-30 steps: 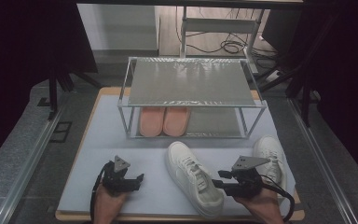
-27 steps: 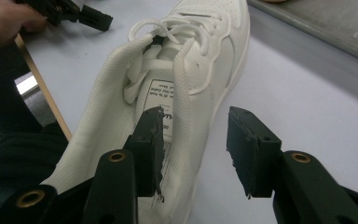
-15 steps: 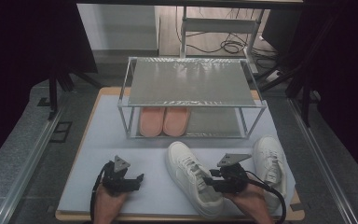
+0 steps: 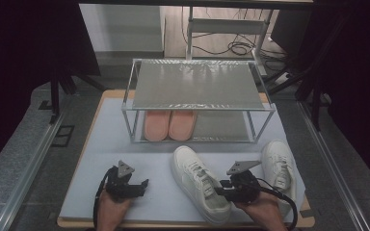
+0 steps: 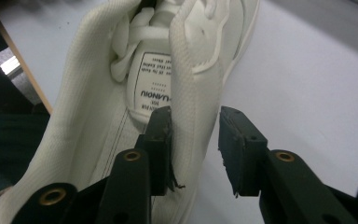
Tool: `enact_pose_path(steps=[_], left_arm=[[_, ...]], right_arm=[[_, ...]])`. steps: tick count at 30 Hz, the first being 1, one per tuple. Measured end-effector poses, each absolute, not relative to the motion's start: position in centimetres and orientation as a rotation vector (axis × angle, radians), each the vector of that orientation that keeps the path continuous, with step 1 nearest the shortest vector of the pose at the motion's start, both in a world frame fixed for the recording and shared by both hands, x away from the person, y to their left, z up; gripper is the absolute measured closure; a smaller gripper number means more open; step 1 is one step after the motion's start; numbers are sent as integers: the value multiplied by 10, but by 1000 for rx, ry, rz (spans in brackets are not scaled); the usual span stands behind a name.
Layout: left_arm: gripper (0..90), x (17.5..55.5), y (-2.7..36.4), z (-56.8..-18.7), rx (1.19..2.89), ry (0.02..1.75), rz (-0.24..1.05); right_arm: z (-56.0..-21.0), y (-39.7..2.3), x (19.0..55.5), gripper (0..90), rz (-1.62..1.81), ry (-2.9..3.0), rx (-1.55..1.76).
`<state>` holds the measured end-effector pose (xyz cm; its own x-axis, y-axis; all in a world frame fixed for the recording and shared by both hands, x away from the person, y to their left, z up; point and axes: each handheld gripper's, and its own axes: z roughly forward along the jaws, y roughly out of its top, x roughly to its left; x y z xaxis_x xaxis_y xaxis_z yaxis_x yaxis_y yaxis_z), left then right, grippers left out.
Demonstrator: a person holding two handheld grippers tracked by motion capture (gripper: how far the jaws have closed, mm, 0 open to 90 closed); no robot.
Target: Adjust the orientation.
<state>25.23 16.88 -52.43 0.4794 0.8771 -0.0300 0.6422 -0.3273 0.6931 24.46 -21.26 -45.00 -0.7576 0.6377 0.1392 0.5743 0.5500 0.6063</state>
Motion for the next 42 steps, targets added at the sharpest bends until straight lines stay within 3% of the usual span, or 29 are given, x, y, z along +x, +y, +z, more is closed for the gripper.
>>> enact_pose_path(steps=[10, 26, 42], left_arm=[[131, 252, 169, -524, 2080, 1251, 467], [131, 252, 169, -524, 2081, 1251, 467], [131, 252, 169, -524, 2076, 1252, 467]], right_arm=[[-447, -215, 251, 814, 999, 2736, 1155], [-438, -235, 272, 832, 1278, 2774, 1441], [-408, -252, 280, 831, 1649, 2670, 1512]])
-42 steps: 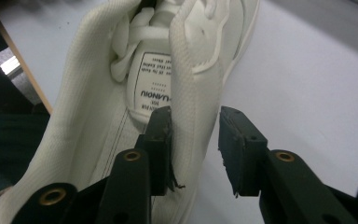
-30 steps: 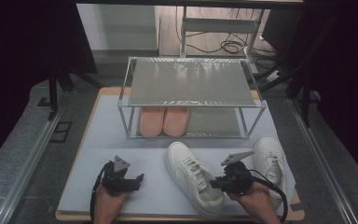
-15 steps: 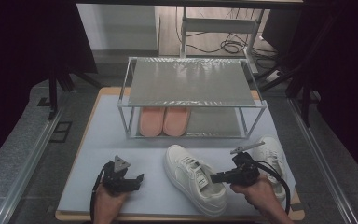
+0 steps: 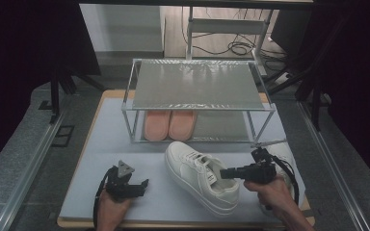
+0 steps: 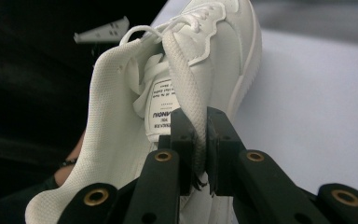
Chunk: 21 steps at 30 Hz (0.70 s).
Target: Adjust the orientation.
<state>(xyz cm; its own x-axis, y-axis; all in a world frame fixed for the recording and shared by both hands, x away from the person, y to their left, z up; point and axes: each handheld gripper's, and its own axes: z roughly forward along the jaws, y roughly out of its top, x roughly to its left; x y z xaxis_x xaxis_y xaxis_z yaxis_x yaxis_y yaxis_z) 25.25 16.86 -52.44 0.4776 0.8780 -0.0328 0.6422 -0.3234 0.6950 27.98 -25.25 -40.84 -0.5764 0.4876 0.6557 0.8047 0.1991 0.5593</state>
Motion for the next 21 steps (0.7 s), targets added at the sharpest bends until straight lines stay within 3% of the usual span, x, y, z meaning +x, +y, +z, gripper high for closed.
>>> enact_pose_path(steps=[21], left_arm=[[131, 253, 169, -524, 2082, 1250, 467]], right_arm=[[-357, -274, 287, 829, -1534, -2070, -1221]])
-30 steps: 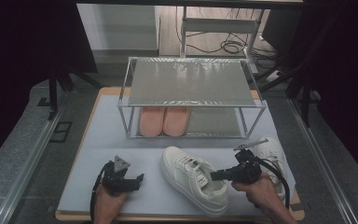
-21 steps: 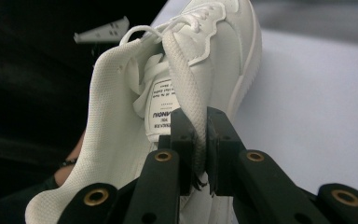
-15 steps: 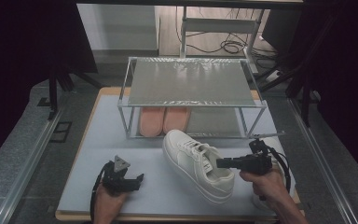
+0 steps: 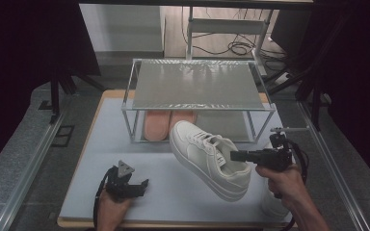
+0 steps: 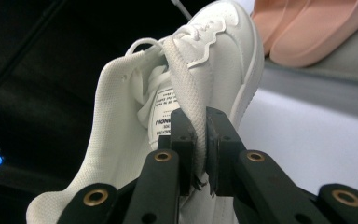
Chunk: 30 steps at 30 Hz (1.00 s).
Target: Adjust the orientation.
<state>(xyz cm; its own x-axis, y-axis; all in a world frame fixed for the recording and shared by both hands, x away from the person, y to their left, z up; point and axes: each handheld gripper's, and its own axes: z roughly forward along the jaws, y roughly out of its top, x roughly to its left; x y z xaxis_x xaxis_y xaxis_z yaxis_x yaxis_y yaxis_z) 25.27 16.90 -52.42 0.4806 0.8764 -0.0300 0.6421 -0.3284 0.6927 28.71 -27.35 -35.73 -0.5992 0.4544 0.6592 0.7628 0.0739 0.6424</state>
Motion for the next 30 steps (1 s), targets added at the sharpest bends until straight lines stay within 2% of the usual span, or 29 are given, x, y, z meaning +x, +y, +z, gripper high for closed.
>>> enact_pose_path(steps=[18, 30], left_arm=[[131, 253, 169, -524, 2081, 1249, 466], [131, 253, 169, -524, 2084, 1248, 466]], right_arm=[[-317, -283, 306, 834, -1623, -1987, -1263], [-294, -274, 330, 836, -1671, -1972, -1298]])
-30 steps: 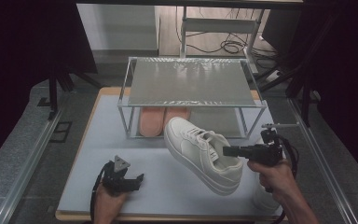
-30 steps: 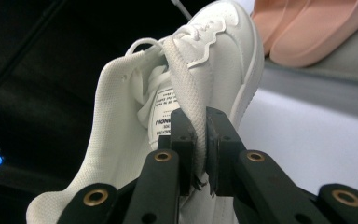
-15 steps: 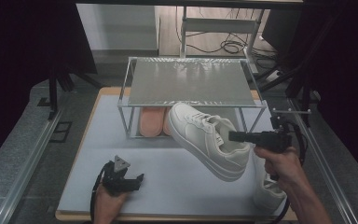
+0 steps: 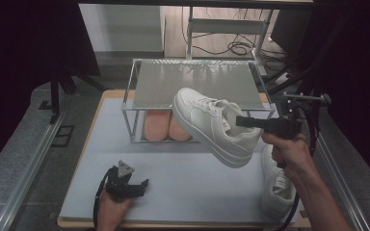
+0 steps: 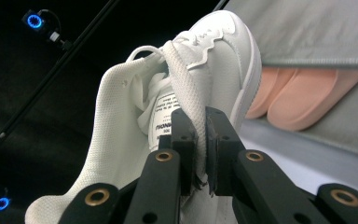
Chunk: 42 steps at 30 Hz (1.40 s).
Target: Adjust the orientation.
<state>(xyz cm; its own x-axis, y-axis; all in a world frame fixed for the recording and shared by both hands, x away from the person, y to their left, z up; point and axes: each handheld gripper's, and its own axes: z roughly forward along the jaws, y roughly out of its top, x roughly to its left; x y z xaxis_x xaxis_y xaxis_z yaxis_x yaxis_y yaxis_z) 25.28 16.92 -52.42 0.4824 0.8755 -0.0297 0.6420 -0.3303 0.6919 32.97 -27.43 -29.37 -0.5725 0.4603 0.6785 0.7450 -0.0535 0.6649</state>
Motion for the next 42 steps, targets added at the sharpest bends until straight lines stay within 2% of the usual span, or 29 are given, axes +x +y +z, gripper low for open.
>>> enact_pose_path(steps=[10, 26, 30, 38, 42], left_arm=[[131, 253, 169, -524, 2082, 1248, 466], [132, 253, 169, -524, 2084, 1247, 468], [132, 252, 169, -524, 2084, 1245, 470], [132, 253, 169, -524, 2085, 1245, 469], [132, 253, 169, -524, 2090, 1243, 469]], right_arm=[[-289, -250, 366, 835, -1695, -2005, -1416], [-305, -215, 419, 819, -1703, -2039, -1617], [-305, -213, 421, 772, -1726, -2063, -1595], [-300, -226, 419, 609, -1804, -2030, -1508], [-290, -238, 414, 580, -1847, -2020, -1489]])
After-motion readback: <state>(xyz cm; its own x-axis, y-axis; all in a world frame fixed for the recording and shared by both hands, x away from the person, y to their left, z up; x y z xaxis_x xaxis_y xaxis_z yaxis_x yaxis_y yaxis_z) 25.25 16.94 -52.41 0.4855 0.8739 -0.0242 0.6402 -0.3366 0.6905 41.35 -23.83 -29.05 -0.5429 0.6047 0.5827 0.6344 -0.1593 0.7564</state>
